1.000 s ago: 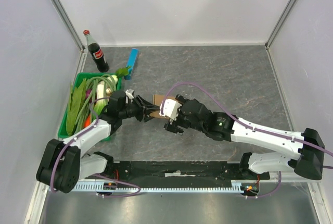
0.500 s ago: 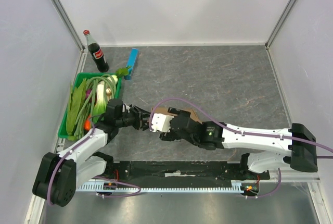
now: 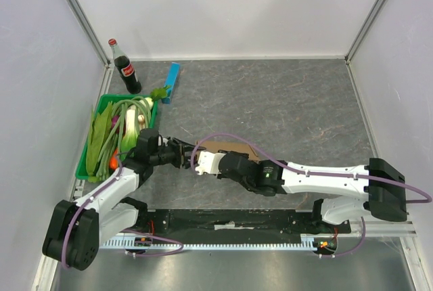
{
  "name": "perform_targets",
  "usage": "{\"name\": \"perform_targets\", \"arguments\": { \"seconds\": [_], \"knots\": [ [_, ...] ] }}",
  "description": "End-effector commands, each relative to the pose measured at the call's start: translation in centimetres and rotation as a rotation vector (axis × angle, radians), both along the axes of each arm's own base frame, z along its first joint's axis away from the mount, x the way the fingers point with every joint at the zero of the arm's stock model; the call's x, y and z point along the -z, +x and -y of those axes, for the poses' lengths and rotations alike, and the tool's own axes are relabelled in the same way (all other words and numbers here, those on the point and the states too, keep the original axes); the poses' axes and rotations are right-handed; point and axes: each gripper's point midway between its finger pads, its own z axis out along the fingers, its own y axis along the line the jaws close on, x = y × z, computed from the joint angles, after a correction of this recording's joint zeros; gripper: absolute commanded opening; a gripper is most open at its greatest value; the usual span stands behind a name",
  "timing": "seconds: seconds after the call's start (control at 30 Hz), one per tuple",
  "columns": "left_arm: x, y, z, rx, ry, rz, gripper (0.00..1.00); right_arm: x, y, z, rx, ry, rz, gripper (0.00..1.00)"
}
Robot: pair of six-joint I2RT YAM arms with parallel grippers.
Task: Fold the paper box
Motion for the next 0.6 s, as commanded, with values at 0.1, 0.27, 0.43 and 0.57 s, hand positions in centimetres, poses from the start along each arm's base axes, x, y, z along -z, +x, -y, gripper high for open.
{"name": "perform_targets", "arguments": {
  "seconds": [0.1,0.27,0.43,0.57],
  "knots": [
    [-0.6,-1.1,0.3,0.054,-0.042,0.02,0.48,-0.7,1.0,-0.3,0.034,0.064,0.02,0.27],
    [-0.2,-1.5,0.1,0.174,0.059,0.196,0.72,-1.7,1.2,0.5,0.049,0.085,-0.015,0.21],
    [-1.2,-0.9,-2.4,0.168,0.15,0.458,0.76,-1.6,0.7,1.8,0.034,0.072,-0.114,0.2],
    [-1.2,-0.1,-5.5,0.122,0.405,0.586,0.85,-1.5,0.4,2.7,0.037,0.065,-0.184,0.17]
  ]
}}
